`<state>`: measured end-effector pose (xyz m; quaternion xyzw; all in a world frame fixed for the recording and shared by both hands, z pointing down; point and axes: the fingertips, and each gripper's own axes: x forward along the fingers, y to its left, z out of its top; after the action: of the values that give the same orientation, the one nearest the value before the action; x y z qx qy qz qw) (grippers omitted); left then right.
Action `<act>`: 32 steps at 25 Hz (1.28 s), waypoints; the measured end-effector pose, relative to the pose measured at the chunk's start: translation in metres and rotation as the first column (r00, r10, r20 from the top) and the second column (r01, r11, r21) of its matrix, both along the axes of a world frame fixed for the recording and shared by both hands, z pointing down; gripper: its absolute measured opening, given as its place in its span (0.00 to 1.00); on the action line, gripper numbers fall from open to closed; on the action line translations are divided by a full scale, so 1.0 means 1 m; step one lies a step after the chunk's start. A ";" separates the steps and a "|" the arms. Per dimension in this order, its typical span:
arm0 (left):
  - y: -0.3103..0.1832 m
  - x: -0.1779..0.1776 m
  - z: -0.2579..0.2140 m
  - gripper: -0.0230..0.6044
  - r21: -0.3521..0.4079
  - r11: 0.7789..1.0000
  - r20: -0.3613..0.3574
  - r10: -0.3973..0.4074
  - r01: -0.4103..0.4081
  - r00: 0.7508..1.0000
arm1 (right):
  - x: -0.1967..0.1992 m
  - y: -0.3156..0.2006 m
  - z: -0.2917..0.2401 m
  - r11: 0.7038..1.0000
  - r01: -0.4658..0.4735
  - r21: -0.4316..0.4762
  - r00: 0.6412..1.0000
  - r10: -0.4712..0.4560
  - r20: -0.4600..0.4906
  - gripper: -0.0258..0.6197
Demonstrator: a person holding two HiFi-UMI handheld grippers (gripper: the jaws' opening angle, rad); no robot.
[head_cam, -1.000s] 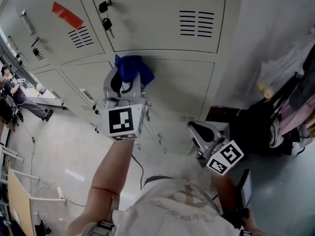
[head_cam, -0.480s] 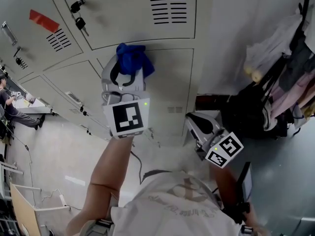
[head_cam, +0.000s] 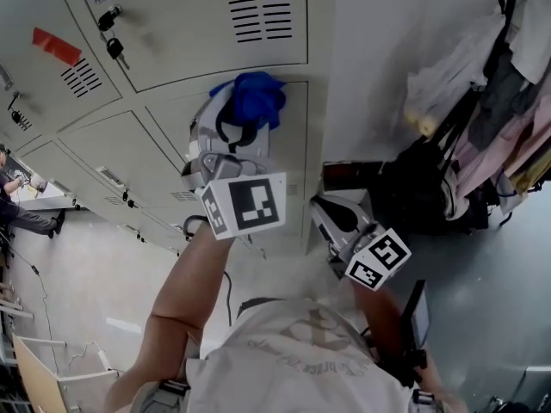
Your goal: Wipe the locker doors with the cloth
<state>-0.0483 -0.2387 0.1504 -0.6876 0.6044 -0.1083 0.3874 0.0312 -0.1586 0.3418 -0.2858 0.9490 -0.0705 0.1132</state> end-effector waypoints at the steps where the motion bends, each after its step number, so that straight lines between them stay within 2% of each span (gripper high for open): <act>1: -0.001 0.005 0.001 0.21 -0.002 1.000 0.005 0.006 -0.006 1.000 | 0.002 0.000 0.000 1.000 -0.003 -0.002 1.000 0.003 0.002 0.05; 11: -0.004 0.043 0.005 0.21 -0.014 1.000 0.066 0.024 -0.023 0.998 | 0.017 0.002 0.003 1.000 -0.017 -0.018 1.000 0.017 0.018 0.05; 15: -0.006 0.057 0.005 0.21 -0.002 1.000 0.109 0.000 0.001 0.994 | 0.026 0.002 0.007 0.999 -0.026 -0.031 0.999 0.026 0.021 0.05; 21: -0.006 0.081 0.009 0.21 0.036 0.999 0.157 0.011 -0.017 0.987 | 0.038 0.003 0.012 0.998 -0.037 -0.050 0.999 0.039 0.036 0.05; 24: -0.005 0.102 0.021 0.21 -0.007 0.997 0.201 0.079 -0.079 0.976 | 0.038 0.006 0.015 0.998 -0.029 -0.056 0.999 0.031 0.038 0.05; 27: 0.001 0.128 0.036 0.21 -0.034 0.989 0.282 0.150 -0.146 0.948 | 0.040 0.007 0.016 0.998 -0.030 -0.062 0.998 0.032 0.045 0.05; 29: -0.002 0.136 0.047 0.21 -0.043 0.988 0.327 0.151 -0.145 0.933 | 0.043 0.007 0.017 0.997 -0.035 -0.067 0.998 0.039 0.051 0.05; 32: -0.007 0.131 0.052 0.21 -0.047 0.990 0.327 0.140 -0.132 0.935 | 0.047 0.008 0.019 0.996 -0.043 -0.075 0.997 0.047 0.056 0.05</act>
<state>0.0826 -0.2460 0.2028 -0.7048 0.4807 -0.2019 0.4810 0.0784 -0.1501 0.3608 -0.3088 0.9355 -0.1110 0.1314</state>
